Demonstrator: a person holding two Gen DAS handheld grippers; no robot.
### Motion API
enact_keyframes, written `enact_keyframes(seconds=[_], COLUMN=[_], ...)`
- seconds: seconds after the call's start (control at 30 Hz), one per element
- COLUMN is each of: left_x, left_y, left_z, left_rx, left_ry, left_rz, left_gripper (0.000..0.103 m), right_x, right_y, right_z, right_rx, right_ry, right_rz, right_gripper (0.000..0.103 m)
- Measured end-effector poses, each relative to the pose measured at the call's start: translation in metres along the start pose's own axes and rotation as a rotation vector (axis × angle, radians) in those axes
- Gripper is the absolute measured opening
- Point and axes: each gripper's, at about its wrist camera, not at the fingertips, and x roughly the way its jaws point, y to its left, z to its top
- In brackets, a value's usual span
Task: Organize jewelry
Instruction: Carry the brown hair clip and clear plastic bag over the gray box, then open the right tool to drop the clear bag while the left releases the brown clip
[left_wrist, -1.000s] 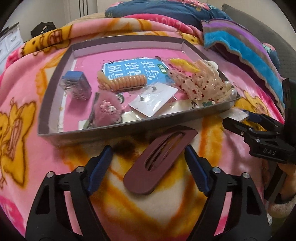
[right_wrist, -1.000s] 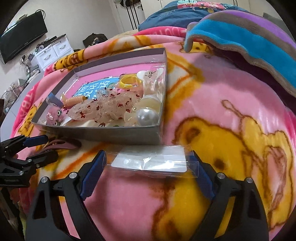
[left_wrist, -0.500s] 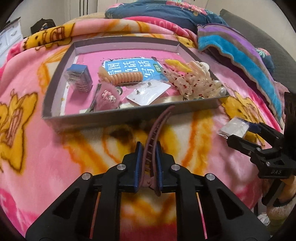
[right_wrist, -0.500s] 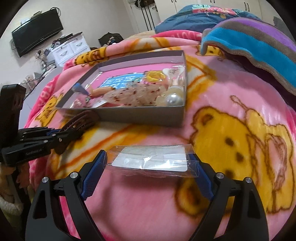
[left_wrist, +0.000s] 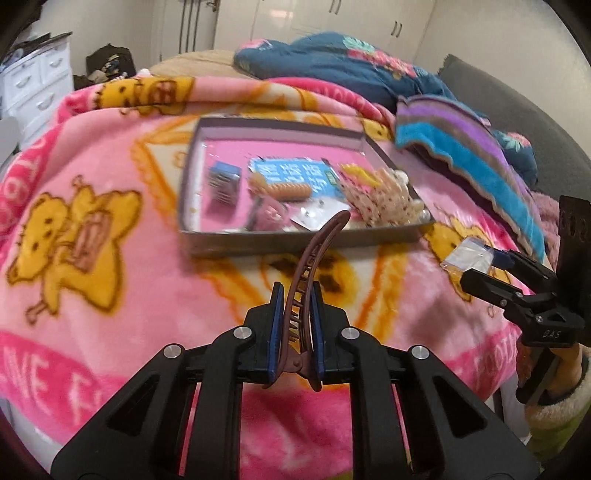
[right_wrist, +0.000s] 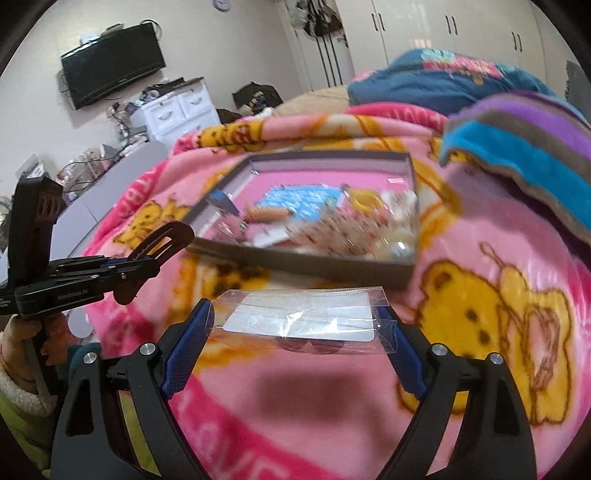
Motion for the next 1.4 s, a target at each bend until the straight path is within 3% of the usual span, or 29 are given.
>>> enact_keyframes(seconds=[0.53,0.93,1.4], left_x=[-0.015,0.018,0.060], left_y=[0.030,0.017,0.008], left_z=[0.038,0.065,0.076], left_rx=[-0.058,-0.030,-0.023], left_ry=[-0.081,-0.065,-0.014], left_rz=[0.052,0.056,0.040], left_gripper=[0.007,0.007,0.007], right_x=[0.007,0.022,0.041], right_y=[0.015,-0.011,-0.041], right_z=[0.054,0.082,0.092], right_rx=[-0.040,-0.007,0.034], right_ry=[-0.100,-0.151,-0.142], right_rz=[0.025,-0.027,-0.083], right_gripper=[0.087,0.087,0.087])
